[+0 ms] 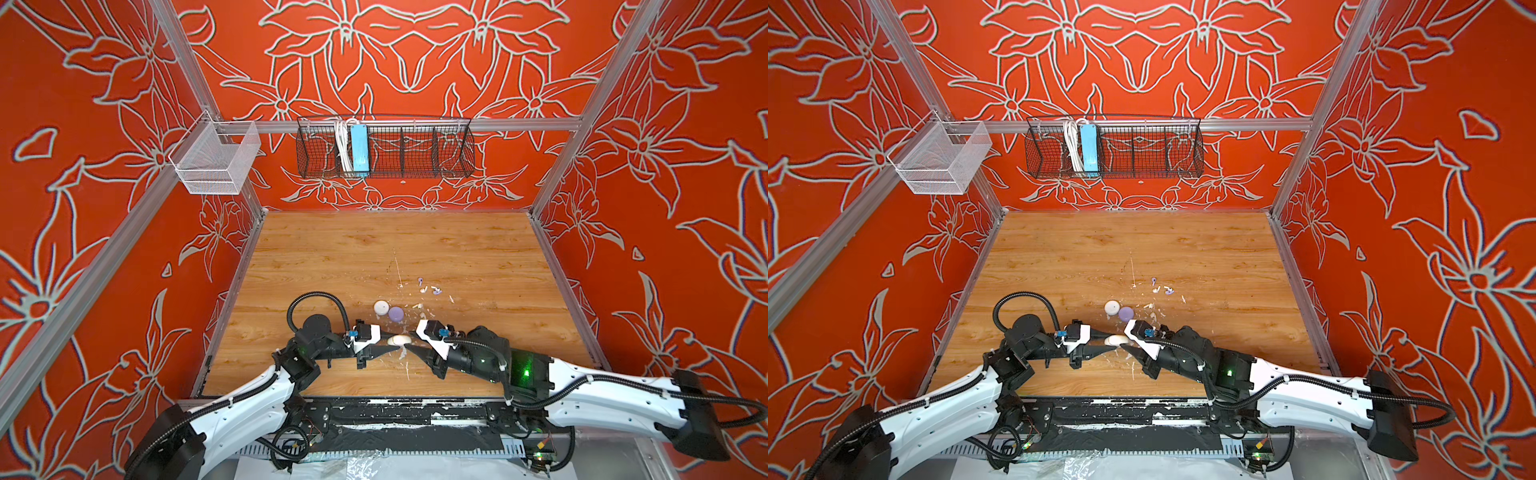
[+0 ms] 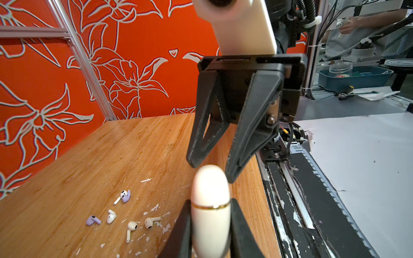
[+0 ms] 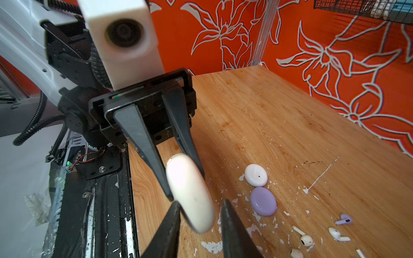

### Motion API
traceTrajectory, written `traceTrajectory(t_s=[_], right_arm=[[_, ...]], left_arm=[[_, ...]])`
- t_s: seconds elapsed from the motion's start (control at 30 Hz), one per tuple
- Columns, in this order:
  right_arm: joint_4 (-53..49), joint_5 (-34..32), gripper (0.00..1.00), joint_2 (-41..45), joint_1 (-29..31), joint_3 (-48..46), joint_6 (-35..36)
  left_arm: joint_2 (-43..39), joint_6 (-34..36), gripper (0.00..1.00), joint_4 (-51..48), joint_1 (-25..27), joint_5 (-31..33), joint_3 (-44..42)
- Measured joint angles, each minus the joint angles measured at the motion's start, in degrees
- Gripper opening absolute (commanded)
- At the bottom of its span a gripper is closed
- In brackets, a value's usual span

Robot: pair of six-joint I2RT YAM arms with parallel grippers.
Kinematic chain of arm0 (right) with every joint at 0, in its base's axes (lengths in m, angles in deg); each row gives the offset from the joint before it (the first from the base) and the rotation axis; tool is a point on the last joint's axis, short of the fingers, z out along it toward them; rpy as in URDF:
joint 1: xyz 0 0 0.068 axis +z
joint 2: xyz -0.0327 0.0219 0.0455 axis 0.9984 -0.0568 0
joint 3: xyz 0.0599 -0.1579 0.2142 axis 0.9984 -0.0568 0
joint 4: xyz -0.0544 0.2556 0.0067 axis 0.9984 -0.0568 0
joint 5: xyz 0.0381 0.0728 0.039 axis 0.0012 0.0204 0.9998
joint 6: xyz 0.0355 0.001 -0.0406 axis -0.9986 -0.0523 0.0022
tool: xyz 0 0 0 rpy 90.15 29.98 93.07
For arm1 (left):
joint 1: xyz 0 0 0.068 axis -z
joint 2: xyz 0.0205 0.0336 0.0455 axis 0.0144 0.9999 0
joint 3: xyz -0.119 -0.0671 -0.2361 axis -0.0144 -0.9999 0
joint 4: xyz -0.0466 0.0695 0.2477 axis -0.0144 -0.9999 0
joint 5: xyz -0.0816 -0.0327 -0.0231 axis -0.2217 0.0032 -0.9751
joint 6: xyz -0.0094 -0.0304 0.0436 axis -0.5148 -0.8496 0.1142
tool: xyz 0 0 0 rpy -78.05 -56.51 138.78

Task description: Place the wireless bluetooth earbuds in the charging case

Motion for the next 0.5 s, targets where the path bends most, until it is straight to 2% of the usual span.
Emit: traceTrajectory(t_s=[0.3,0.4,0.43,0.5], right_arm=[[-0.74,-2.47,0.31,-0.07,-0.04,1.01,-0.37],[-0.42,-6.29,0.31,-0.52,-1.57,1.84,-0.7],[-0.35,-7.3,0.32,-0.59,-1.97,1.86,-0.74],[-0.37,-7.67,0.4,-0.72,-2.29,1.84,-0.37]], left_arm=[[0.07,0.02,0.0,-0.96,-0.07,0.76,0.0],[0.11,0.26,0.0,-0.87,1.27,-4.13,0.0],[0.11,0.28,0.0,-0.74,1.49,-4.92,0.0],[0.09,0.2,0.0,-0.46,1.57,-5.66,0.0]])
